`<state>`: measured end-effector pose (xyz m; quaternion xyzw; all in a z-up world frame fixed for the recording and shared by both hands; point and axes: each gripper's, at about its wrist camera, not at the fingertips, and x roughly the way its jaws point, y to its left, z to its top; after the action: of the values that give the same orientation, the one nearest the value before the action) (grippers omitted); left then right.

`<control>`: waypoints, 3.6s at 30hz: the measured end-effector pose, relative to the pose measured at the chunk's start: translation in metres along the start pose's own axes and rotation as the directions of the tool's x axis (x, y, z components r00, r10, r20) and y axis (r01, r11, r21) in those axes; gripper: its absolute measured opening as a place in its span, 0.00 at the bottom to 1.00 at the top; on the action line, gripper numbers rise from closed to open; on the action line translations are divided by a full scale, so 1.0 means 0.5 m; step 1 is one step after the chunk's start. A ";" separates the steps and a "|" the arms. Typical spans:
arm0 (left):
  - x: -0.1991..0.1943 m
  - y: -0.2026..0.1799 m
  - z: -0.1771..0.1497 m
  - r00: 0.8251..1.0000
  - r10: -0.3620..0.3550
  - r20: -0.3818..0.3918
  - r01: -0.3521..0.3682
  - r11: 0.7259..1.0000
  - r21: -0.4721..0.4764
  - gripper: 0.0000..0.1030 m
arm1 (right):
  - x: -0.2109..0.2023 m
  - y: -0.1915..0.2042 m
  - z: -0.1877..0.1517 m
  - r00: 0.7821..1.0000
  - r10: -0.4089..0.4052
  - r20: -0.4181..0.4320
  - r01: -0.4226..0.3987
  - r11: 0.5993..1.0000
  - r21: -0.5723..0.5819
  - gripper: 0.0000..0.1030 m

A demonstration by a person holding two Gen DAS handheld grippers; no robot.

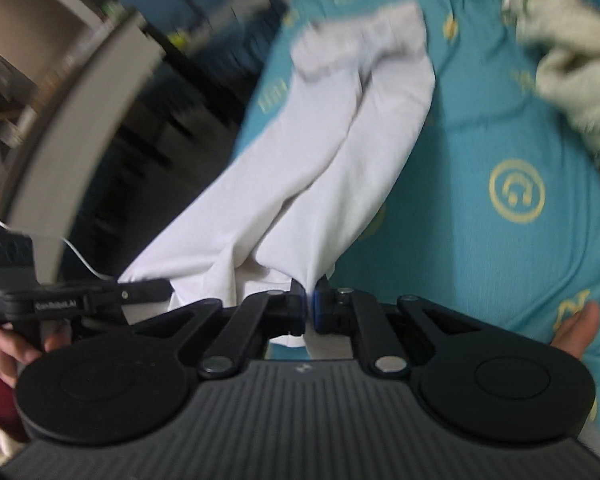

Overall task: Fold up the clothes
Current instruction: 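Fold the held hem end with the left gripper up toward the collar, then open the left gripper and release the folded hem onto the shirt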

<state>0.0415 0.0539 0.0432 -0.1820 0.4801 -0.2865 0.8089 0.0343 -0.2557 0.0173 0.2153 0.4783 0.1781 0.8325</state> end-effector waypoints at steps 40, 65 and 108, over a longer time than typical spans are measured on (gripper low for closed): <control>0.317 0.138 0.181 0.953 0.270 0.135 -0.288 0.948 0.137 0.04 | 0.267 -0.171 0.190 0.988 -0.123 0.090 0.122 0.992 0.014 0.07; 0.277 0.157 0.010 0.951 0.287 0.111 -0.293 0.956 0.036 0.54 | 0.236 -0.172 0.078 0.982 -0.172 0.081 0.159 0.977 0.144 0.52; 0.239 0.145 -0.097 0.991 0.122 -0.048 -0.130 0.882 -0.453 0.81 | 0.214 -0.193 0.018 0.960 -0.236 0.151 0.198 0.953 0.230 0.52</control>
<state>0.0642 0.0326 -0.1014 -0.3323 0.5518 -0.1144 0.7563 0.1021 -0.2852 -0.1069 0.2640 0.4396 0.0131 0.8584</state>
